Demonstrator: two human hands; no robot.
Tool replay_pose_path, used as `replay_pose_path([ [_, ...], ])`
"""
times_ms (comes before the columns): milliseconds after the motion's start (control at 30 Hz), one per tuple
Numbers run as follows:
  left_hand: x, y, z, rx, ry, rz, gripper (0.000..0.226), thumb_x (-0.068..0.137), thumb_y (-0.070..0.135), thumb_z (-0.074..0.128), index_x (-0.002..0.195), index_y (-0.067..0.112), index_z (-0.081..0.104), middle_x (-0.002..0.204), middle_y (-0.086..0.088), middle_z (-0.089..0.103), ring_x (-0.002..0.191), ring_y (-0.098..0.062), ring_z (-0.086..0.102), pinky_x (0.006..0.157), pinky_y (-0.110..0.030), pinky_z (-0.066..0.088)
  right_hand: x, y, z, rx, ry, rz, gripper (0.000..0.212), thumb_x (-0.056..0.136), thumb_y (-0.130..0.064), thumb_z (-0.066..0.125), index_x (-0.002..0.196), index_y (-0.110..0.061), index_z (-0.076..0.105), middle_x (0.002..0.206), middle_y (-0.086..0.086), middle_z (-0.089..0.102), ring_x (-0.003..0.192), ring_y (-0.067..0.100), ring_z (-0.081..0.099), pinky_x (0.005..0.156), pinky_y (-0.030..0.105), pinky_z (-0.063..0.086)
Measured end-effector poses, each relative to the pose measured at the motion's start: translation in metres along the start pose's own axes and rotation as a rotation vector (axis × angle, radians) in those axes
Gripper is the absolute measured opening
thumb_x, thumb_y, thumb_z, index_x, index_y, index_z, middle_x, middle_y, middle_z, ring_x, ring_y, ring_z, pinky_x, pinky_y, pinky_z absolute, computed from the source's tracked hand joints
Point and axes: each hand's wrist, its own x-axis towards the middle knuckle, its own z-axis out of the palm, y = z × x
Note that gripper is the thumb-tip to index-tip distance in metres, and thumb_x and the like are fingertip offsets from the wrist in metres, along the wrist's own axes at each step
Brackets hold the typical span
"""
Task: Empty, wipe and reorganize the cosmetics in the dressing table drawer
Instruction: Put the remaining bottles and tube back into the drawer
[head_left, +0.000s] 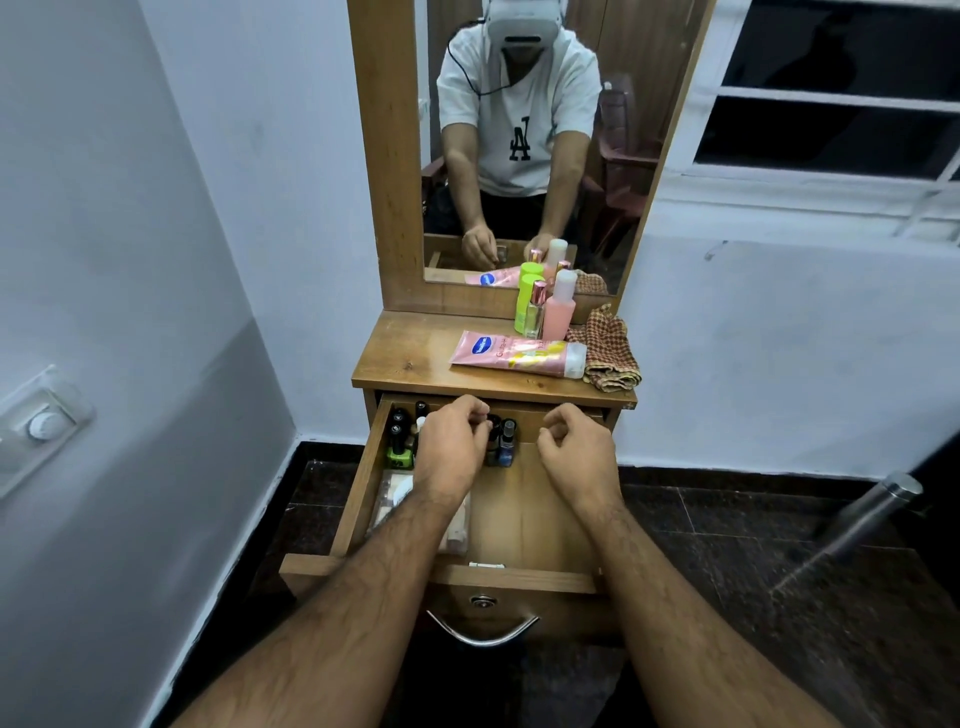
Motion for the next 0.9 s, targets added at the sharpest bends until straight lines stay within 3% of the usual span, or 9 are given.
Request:
replay_pose_path([
  [133,0.004,0.010,-0.009,-0.015,0.010,0.031,0.014,0.091,0.020,0.068,0.105,0.022,0.069,0.093,0.012,0.068,0.085,-0.002,0.063,0.078,-0.020,0.053,0.005,-0.007,-0.015,0.014,0.045,-0.047,0.009,0.089,-0.018,0.065,0.098,-0.019,0.067,0.080,-0.011,0.063,0.076,0.006,0.059,0.072,0.025,0.052],
  [300,0.028,0.030,-0.017,-0.046,0.027,0.055,0.016,0.091,0.025,0.069,0.106,0.022,0.070,0.102,0.009,0.070,0.094,-0.006,0.063,0.087,-0.027,0.055,0.033,-0.021,-0.039,0.014,0.122,-0.114,0.009,0.089,-0.017,0.067,0.098,-0.016,0.069,0.083,-0.010,0.063,0.079,0.009,0.062,0.073,0.026,0.055],
  [567,0.093,0.071,-0.009,-0.027,0.068,0.079,0.013,0.087,0.025,0.073,0.097,0.029,0.066,0.090,0.013,0.067,0.088,-0.005,0.061,0.081,-0.027,0.054,0.103,-0.031,-0.062,0.046,0.241,-0.064,0.014,0.086,-0.026,0.073,0.097,-0.020,0.068,0.087,-0.009,0.065,0.082,0.010,0.061,0.071,0.024,0.049],
  [667,0.117,0.080,0.003,-0.012,0.050,0.075,0.017,0.083,0.023,0.077,0.090,0.030,0.063,0.088,0.012,0.067,0.087,-0.007,0.062,0.080,-0.027,0.052,0.129,-0.028,-0.059,0.088,0.184,-0.005,0.019,0.084,-0.024,0.075,0.100,-0.020,0.066,0.091,-0.007,0.066,0.085,0.011,0.061,0.073,0.026,0.050],
  [800,0.142,0.081,0.024,0.016,0.037,0.069,0.025,0.081,0.024,0.080,0.101,0.025,0.066,0.096,0.008,0.068,0.092,-0.008,0.062,0.082,-0.026,0.053,0.151,-0.021,-0.048,0.099,0.071,0.021,0.030,0.082,-0.022,0.078,0.108,-0.019,0.064,0.098,-0.006,0.065,0.090,0.011,0.060,0.078,0.029,0.053],
  [900,0.154,0.078,0.035,0.051,0.040,0.069,0.033,0.078,0.030,0.082,0.106,0.024,0.065,0.100,0.007,0.068,0.096,-0.010,0.062,0.085,-0.031,0.055,0.164,-0.015,-0.039,0.081,0.028,0.044,0.031,0.081,-0.026,0.078,0.108,-0.023,0.063,0.097,-0.008,0.066,0.091,0.013,0.062,0.084,0.040,0.056],
])
